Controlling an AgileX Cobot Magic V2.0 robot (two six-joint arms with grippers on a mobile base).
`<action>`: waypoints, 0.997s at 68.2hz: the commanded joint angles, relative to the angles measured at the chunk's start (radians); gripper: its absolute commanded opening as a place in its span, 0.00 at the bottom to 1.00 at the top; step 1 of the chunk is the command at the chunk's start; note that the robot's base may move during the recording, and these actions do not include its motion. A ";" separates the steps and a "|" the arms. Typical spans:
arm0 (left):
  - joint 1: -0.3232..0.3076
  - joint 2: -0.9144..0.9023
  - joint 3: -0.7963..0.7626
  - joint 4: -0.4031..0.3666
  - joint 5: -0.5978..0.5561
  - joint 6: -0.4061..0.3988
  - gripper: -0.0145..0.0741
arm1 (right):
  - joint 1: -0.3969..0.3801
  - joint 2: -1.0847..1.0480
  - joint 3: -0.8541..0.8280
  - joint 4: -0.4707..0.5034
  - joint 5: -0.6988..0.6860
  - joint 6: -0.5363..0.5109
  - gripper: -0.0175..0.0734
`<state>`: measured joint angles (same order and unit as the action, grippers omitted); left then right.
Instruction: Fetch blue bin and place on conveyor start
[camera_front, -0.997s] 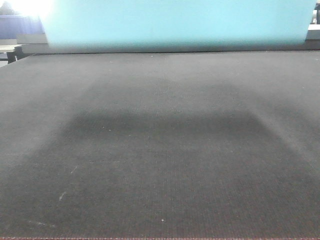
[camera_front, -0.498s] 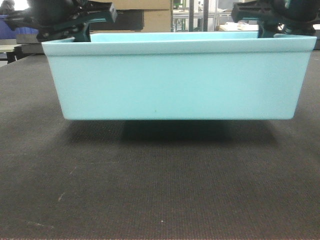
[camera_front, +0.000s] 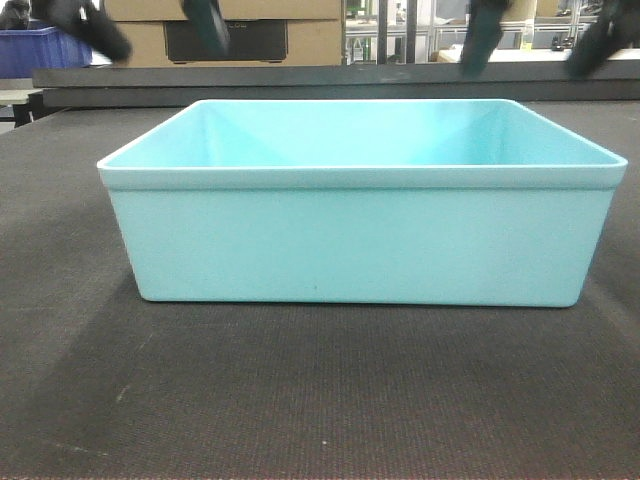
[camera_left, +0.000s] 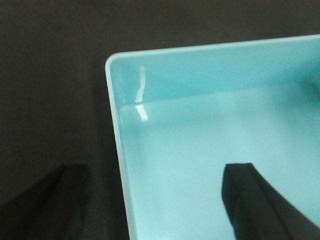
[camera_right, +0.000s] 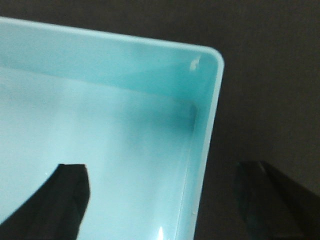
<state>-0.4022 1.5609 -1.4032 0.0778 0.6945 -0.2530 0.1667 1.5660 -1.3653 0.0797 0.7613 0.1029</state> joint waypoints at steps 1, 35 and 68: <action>0.033 -0.092 -0.006 0.006 0.011 0.006 0.52 | -0.030 -0.082 -0.017 -0.017 -0.006 -0.008 0.56; 0.284 -0.471 0.469 0.004 -0.129 0.123 0.04 | -0.200 -0.433 0.407 -0.101 -0.175 -0.014 0.01; 0.284 -1.115 0.937 0.004 -0.309 0.123 0.04 | -0.200 -1.029 0.887 -0.113 -0.452 -0.051 0.01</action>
<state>-0.1206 0.5518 -0.4850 0.0889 0.4158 -0.1330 -0.0274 0.6360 -0.4919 -0.0223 0.3541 0.0611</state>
